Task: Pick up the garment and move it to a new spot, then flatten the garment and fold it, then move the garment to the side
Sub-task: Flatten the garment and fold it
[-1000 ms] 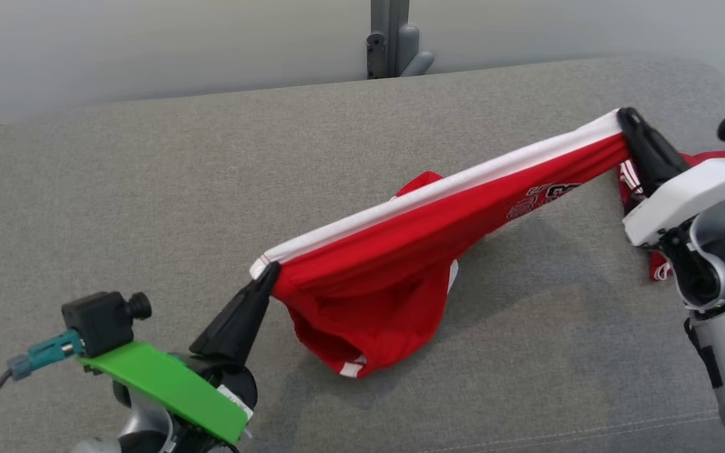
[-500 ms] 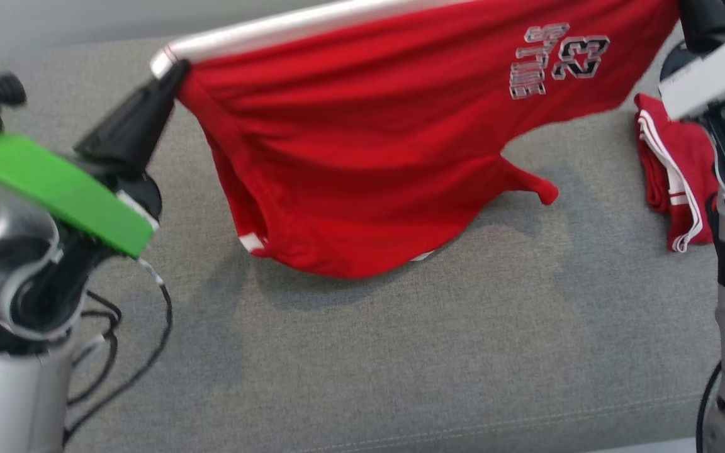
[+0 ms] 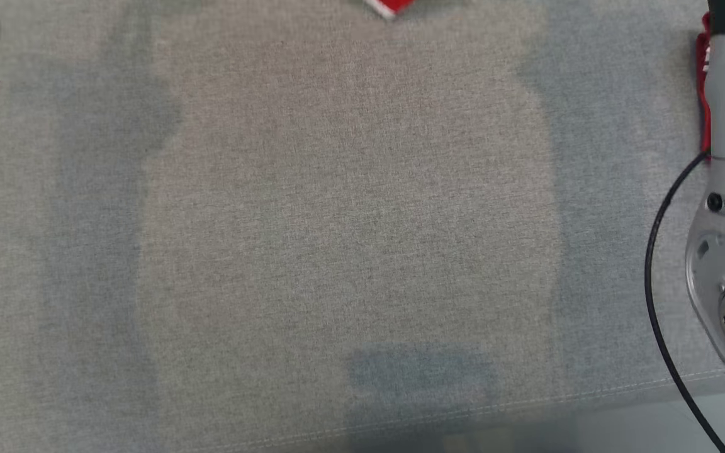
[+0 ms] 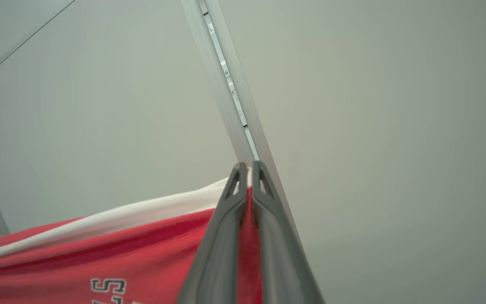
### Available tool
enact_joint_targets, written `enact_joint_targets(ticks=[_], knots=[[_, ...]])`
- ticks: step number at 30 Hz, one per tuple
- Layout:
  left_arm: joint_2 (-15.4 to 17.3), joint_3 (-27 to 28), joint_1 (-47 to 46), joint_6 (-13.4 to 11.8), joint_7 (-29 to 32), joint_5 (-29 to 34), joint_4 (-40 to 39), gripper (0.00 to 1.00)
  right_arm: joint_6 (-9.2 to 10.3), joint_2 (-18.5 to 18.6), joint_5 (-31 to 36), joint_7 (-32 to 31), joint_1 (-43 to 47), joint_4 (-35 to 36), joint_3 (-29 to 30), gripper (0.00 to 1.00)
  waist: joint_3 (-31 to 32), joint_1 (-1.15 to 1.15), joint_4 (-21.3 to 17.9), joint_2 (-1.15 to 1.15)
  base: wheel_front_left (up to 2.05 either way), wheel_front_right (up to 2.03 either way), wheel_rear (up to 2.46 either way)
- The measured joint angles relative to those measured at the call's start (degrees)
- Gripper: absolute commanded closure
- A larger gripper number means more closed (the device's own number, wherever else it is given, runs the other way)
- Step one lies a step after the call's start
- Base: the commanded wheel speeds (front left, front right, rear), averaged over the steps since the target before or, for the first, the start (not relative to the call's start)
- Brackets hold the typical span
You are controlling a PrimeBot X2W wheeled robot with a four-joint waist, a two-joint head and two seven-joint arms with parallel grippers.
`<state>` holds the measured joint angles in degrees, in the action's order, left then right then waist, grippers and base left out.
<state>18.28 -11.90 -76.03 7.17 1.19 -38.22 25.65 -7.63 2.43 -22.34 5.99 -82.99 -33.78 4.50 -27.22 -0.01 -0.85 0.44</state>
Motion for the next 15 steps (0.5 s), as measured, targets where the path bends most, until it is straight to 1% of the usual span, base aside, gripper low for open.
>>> enact_joint_targets(ticks=[2, 4, 7, 9, 11, 13, 15], knots=[[0.3, -1.4, -2.96, 0.4, -5.34, 0.66, 4.22, 1.0, 0.0, -0.07, -0.94, 4.8, -2.69, -5.02, -1.65, 1.0, -1.49, 0.0, -0.15, 0.0, 0.0, 0.0, 0.0], [1.53, -4.46, -4.2, 0.4, -10.33, 2.41, 7.08, 1.0, 0.01, 0.02, -2.18, 6.91, -3.76, -9.03, -4.54, 1.0, -2.84, 0.0, -0.31, 0.0, 0.0, 0.0, 0.0], [3.15, -10.12, -2.96, 0.38, -14.95, 1.08, 8.96, 1.0, 0.08, 0.14, -7.54, 8.45, -2.28, -12.22, -9.06, 1.0, -4.49, -0.01, -0.46, 0.0, 0.0, 0.0, 0.0], [4.53, -13.61, 1.13, 0.38, -15.92, -1.01, 8.92, 1.0, 0.09, 0.43, -11.21, 8.76, 2.09, -11.91, -12.5, 1.0, -4.84, 0.0, -0.44, 0.0, 0.0, 0.0, 0.0], [6.44, -17.19, 6.95, 0.37, -15.99, -2.58, 7.3, 1.0, 0.09, 0.24, -12.32, 8.82, 7.84, -9.99, -14.13, 1.0, -4.5, 0.0, -0.41, 0.0, 0.0, 0.0, 0.0], [8.05, -18.02, 12.22, 0.37, -16.1, -4.52, 3.35, 1.0, 0.09, 0.21, -12.73, 9.0, 13.28, -6.38, -14.21, 1.0, -3.75, 0.0, -0.38, 0.0, 0.0, 0.0, 0.0], [9.42, -18.18, 17.51, 0.4, -16.16, -4.69, -0.78, 1.0, 0.09, 0.47, -12.54, 9.06, 19.17, -2.86, -14.11, 1.0, -2.78, 0.01, -0.2, 0.0, 0.0, 0.0, 0.0]])
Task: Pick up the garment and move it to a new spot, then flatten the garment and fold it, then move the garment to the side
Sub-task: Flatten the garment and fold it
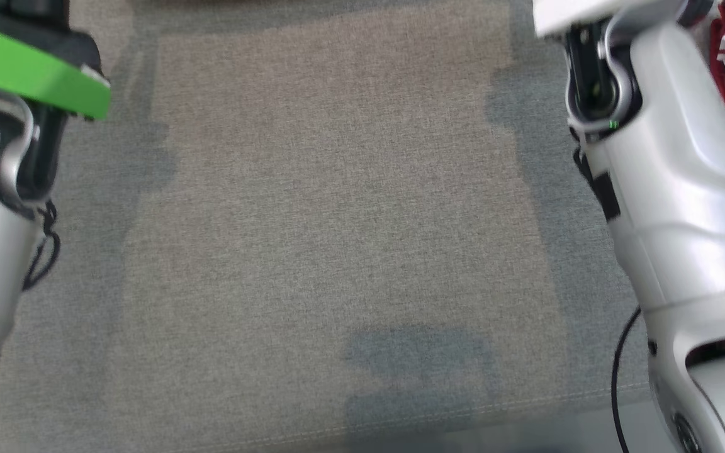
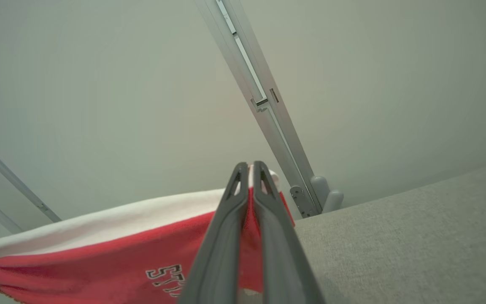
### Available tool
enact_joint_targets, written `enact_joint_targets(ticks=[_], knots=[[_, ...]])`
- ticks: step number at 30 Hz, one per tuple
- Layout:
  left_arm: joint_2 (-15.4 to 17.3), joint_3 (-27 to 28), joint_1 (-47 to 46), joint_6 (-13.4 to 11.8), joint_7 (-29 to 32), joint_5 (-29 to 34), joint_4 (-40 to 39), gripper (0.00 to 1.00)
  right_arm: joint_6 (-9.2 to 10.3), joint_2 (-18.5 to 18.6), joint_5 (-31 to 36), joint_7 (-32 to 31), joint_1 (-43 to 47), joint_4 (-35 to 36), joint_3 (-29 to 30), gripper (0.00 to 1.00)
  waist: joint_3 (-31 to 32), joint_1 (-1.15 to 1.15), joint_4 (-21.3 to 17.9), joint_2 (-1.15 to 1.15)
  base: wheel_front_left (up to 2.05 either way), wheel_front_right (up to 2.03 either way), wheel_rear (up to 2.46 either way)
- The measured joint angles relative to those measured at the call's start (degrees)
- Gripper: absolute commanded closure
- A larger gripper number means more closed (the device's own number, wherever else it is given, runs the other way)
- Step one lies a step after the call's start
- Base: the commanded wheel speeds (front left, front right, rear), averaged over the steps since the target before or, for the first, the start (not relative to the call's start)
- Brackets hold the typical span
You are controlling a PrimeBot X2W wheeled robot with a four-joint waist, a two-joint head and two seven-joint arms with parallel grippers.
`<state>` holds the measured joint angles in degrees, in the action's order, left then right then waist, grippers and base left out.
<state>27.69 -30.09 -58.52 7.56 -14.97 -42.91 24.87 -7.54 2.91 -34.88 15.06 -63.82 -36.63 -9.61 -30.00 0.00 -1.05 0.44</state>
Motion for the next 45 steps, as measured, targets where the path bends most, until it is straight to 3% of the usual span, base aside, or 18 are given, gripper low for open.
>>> enact_joint_targets(ticks=[7, 16, 25, 34, 40, 45], knots=[[-0.73, 2.59, 18.29, 0.0, 0.01, 0.41, -10.54, 1.0, -0.02, 4.82, -3.18, -0.01, 22.11, 11.96, 1.25, 1.0, 3.98, 0.0, 2.02, 0.0, 0.0, 0.0, 0.0], [-3.9, 5.63, 46.38, -0.02, 0.02, 2.38, -17.58, 1.0, -0.09, 8.28, -8.33, -3.1, 50.37, 25.94, 1.75, 1.0, 13.24, 0.01, 3.13, 0.0, 0.0, 0.0, 0.0], [-12.06, 8.77, 69.59, -3.12, 0.1, 4.1, -25.32, 1.0, -0.18, 9.93, -9.53, -7.73, 71.48, 35.28, 7.13, 1.0, 21.71, 0.01, 2.87, 0.0, 0.0, 0.0, 0.0], [-15.66, 8.37, 74.11, -3.28, 0.42, 3.54, -27.75, 1.0, -0.09, 9.01, -7.59, -11.31, 72.53, 39.6, 10.29, 1.0, 24.3, 0.01, 3.27, 0.0, 0.0, 0.0, 0.0], [-17.61, 9.34, 66.08, -3.65, 6.16, -1.22, -28.99, 1.0, 0.0, 7.44, -3.24, -15.29, 58.23, 37.82, 9.79, 1.0, 21.47, 0.01, 3.74, 0.0, 0.0, 0.0, 0.0], [-19.65, 11.01, 56.37, -5.37, 11.99, -5.95, -29.65, 1.0, 0.02, 6.7, 0.8, -18.09, 42.64, 30.69, 7.25, 1.0, 16.87, 0.01, 4.61, 0.0, 0.0, 0.0, 0.0]])
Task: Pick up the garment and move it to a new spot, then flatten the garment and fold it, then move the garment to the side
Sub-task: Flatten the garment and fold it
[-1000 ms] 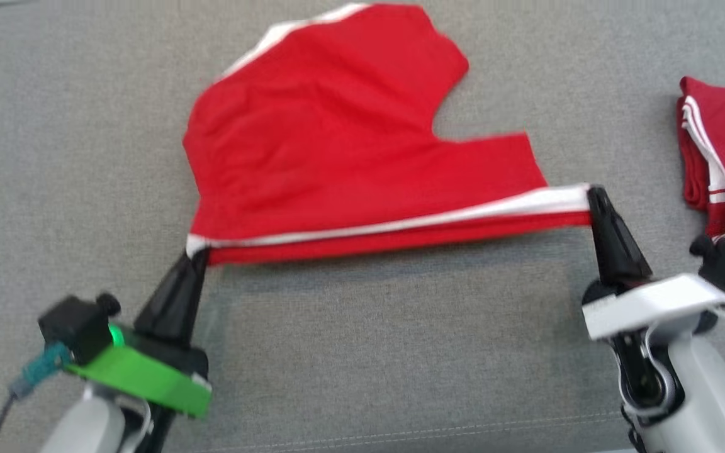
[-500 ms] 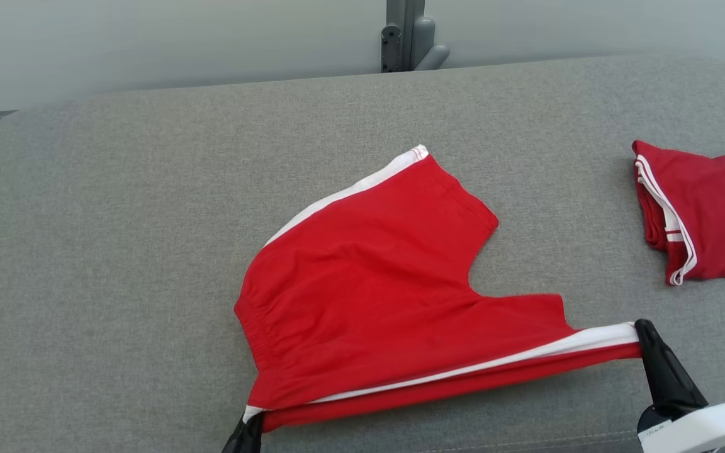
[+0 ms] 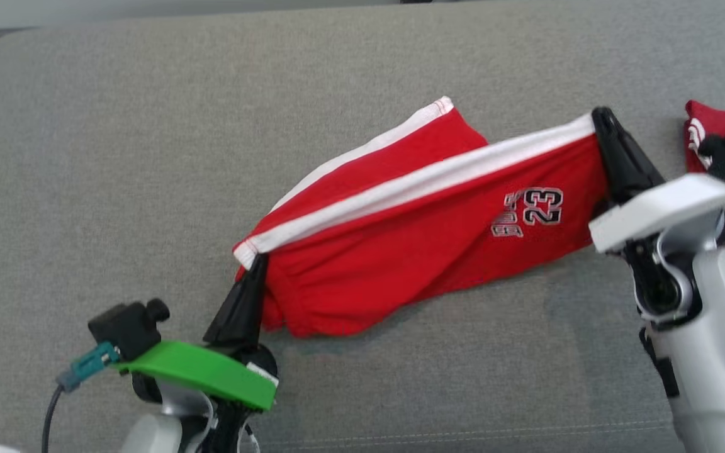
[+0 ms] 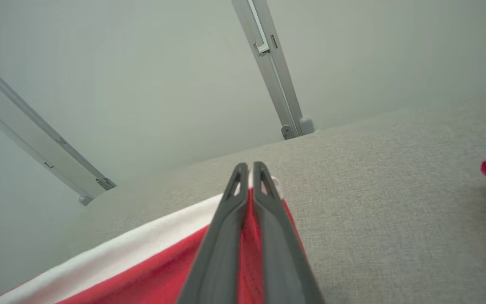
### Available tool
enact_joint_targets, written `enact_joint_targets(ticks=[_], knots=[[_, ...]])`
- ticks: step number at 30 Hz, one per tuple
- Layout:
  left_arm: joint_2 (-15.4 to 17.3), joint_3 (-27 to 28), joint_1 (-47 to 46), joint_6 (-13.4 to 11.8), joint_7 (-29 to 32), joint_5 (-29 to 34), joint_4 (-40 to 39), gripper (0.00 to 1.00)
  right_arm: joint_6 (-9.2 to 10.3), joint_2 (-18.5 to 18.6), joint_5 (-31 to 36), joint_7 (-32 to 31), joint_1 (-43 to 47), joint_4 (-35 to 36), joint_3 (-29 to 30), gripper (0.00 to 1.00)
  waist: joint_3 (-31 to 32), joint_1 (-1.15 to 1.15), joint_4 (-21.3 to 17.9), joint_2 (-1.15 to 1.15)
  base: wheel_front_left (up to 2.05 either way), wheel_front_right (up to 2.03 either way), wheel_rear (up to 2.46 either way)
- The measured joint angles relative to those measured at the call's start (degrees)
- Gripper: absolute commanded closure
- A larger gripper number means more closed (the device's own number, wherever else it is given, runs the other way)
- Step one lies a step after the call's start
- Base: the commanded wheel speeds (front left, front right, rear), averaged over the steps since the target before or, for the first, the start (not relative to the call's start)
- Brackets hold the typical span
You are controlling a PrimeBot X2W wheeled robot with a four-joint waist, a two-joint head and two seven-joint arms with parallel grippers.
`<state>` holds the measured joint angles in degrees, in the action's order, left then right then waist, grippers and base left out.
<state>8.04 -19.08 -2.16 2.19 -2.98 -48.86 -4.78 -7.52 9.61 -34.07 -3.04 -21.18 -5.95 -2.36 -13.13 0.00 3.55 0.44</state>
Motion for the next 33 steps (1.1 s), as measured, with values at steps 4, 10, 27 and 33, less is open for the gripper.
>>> enact_joint_targets(ticks=[4, 10, 27, 33], knots=[[-0.3, 0.25, -7.29, -1.96, 4.55, -1.11, 3.88, 1.0, 0.01, 0.43, 1.99, -1.76, -10.53, -8.65, -0.75, 1.0, -3.61, 0.0, 1.6, 0.0, 0.0, 0.0, 0.0], [0.31, -0.58, -13.04, -3.39, 6.0, 1.89, 10.95, 1.0, 0.02, 0.55, 3.77, -2.33, -19.28, -21.51, -5.65, 1.0, -6.42, 0.0, 6.04, 0.0, 0.0, 0.0, 0.0], [-1.13, -4.12, -22.12, 0.81, 7.69, 2.19, 22.18, 1.0, 0.03, 1.94, 5.43, 2.69, -30.27, -42.62, -11.41, 1.0, -7.07, 0.0, 11.3, 0.0, 0.0, 0.0, 0.0], [-0.43, -3.97, -22.53, 0.37, 6.86, 2.85, 23.84, 0.6, 0.03, 1.09, 6.43, 3.75, -32.6, -43.72, -14.63, 0.0, -6.97, 0.0, 9.83, 0.0, 0.0, 0.0, 0.0]])
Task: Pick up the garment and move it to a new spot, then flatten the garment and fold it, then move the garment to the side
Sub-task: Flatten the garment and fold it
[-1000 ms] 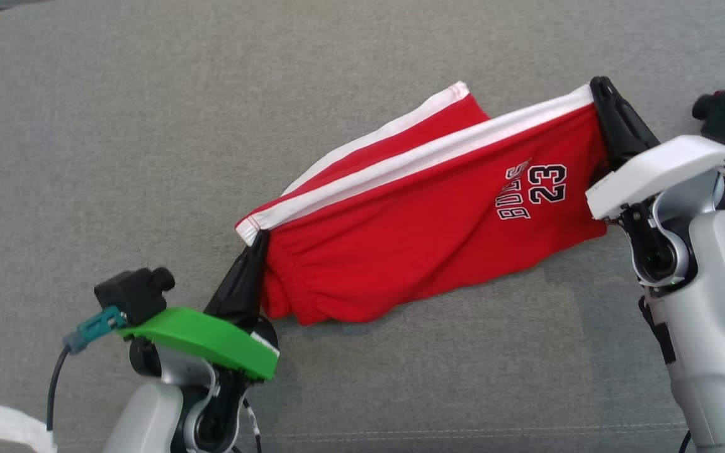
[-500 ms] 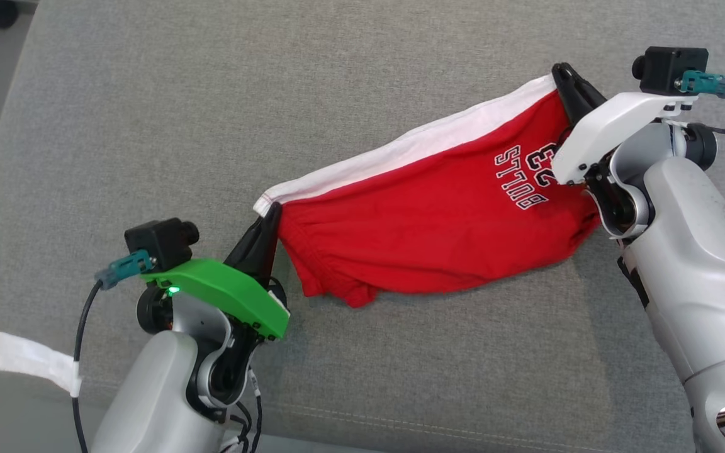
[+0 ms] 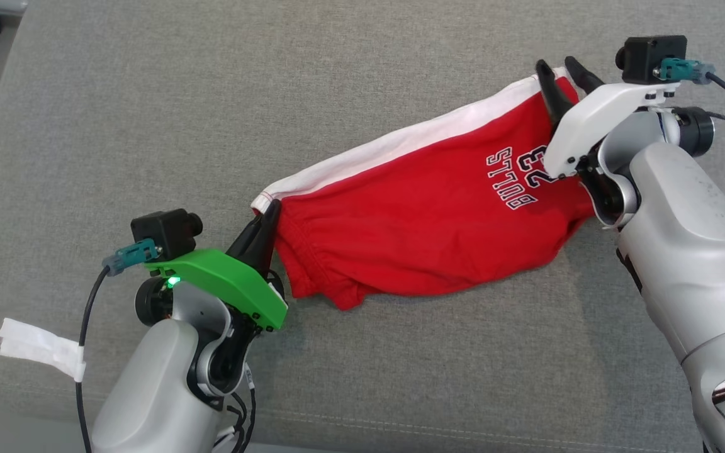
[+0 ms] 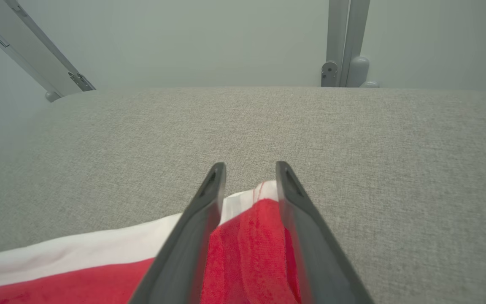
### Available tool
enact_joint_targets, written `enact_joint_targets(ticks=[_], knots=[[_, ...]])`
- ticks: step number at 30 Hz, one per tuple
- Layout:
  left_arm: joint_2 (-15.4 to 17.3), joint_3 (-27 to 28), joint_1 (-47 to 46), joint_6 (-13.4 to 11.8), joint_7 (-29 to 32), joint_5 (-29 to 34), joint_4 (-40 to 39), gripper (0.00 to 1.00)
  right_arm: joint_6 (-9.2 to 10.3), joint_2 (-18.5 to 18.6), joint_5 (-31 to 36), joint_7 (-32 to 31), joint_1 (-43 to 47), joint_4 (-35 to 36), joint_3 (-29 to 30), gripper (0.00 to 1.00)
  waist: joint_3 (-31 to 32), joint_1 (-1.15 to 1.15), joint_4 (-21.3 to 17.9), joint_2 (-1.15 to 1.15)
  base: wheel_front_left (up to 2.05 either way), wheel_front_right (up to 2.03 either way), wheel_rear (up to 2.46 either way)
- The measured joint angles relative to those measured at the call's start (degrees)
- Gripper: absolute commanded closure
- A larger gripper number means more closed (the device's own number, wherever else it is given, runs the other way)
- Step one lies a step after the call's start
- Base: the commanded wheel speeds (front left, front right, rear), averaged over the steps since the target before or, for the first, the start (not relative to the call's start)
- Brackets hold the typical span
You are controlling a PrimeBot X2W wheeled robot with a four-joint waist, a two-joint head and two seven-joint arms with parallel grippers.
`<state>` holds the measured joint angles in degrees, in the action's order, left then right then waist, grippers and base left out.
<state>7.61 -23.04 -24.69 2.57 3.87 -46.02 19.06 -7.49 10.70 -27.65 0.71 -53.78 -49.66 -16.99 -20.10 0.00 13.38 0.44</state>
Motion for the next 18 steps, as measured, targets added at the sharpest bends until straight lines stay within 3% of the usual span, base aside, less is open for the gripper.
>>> enact_joint_targets(ticks=[1, 2, 11, 18], knots=[[0.04, 0.33, 0.05, -0.14, -0.26, -0.18, -0.13, 0.24, 0.0, 0.09, 0.13, -0.04, -0.42, 0.37, -1.03, 0.0, -0.04, 0.0, -0.33, 0.0, 0.0, 0.0, 0.0], [0.03, 0.41, 0.18, -0.33, -0.49, -0.24, -0.42, 0.0, 0.0, 0.22, 0.1, -0.21, -0.79, 1.02, -2.01, 0.0, -0.05, 0.0, -0.66, 0.0, 0.0, 0.0, 0.0], [3.22, 0.03, 6.0, -4.21, -7.9, 6.67, -10.23, 0.0, -0.01, 4.99, -2.52, -11.17, -3.24, 8.75, -9.5, 0.0, 0.76, 0.0, -3.66, 0.0, 0.0, 0.0, 0.0], [3.9, -1.89, 9.73, -7.12, -10.84, 11.0, -16.12, 0.0, 0.0, 7.91, -2.04, -16.47, -0.74, 8.83, -9.6, 0.0, 0.23, 0.0, -2.71, 0.0, 0.0, 0.0, 0.0]])
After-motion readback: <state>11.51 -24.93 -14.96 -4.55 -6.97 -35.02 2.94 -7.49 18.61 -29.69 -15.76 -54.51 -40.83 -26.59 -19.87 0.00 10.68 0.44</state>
